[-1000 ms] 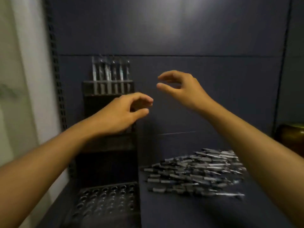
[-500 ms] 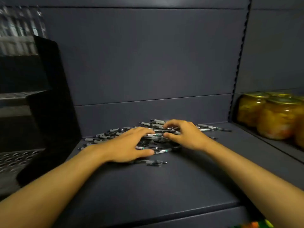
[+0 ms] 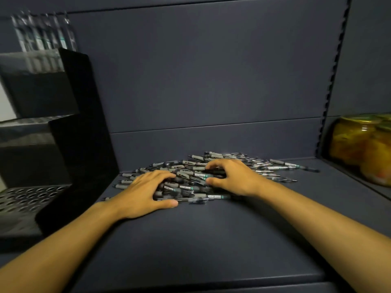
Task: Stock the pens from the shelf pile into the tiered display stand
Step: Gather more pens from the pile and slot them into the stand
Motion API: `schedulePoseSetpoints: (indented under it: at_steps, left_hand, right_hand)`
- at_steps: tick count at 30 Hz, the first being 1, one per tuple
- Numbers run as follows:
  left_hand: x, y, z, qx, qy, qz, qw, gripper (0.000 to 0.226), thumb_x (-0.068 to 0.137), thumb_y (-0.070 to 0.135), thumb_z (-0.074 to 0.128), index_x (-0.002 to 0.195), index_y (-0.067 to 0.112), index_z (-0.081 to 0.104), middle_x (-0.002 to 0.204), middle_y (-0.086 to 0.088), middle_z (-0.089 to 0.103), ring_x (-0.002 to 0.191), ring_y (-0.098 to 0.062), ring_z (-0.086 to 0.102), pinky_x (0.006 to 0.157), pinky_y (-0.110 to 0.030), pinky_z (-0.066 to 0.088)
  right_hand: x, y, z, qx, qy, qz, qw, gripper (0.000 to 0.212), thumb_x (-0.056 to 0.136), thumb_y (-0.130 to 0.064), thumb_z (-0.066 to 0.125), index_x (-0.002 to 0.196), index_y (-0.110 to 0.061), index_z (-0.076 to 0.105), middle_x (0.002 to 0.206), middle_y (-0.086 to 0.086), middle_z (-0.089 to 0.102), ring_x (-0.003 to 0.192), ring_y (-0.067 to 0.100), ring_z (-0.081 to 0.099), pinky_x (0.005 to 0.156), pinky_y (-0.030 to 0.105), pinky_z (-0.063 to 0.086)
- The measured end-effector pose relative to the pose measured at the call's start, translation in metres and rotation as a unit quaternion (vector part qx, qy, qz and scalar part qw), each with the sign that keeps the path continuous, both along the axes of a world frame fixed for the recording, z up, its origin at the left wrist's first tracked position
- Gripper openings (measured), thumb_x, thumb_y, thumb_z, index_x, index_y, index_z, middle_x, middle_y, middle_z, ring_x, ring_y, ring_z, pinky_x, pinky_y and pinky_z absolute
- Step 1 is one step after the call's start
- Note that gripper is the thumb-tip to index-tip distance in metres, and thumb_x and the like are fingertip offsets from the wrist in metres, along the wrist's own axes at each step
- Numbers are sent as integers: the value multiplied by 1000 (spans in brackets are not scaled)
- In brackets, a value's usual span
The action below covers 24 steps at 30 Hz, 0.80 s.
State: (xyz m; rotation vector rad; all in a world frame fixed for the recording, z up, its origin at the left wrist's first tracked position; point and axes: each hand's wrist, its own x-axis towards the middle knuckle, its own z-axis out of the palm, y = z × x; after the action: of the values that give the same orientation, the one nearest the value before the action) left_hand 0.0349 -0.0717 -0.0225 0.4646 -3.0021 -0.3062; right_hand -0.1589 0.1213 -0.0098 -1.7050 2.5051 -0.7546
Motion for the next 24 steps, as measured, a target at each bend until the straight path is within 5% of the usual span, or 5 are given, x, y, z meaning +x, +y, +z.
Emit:
schedulePoseSetpoints:
  at_steps: [4,13,17,24]
  left_hand:
    - [-1,-10,-6,17,25,20,999,97,58,96,40,141,47,31,142,17,27,134,-7,26,115,-36,28]
    - [-18,7,-13,-5,66,-7,998,70,71,81,48,128,40,41,122,17,39,117,-7,29,106,-33,32]
    - [-21,10,-14,32,93,-47,994,62,81,66,62,133,41,39,130,17,39,126,-5,30,111,-34,32]
    - [-10,1,-9,27,61,-85,994,87,63,76,70,137,51,32,140,25,33,131,1,26,110,-30,29]
  right_hand:
    - [14,-11,-8,-6,59,2,998,49,92,-53,59,133,-28,56,141,-5,55,134,17,43,113,42,35]
    - [30,-28,-20,-6,21,74,997,51,86,-52,69,131,-31,58,137,-8,56,130,11,45,105,23,33]
    - [25,-27,-25,-5,11,86,996,46,85,-51,69,127,-34,61,136,-11,56,129,10,46,111,29,33]
    - [26,-21,-26,-22,5,90,996,37,89,-42,70,124,-33,64,132,-12,58,125,5,48,101,15,29]
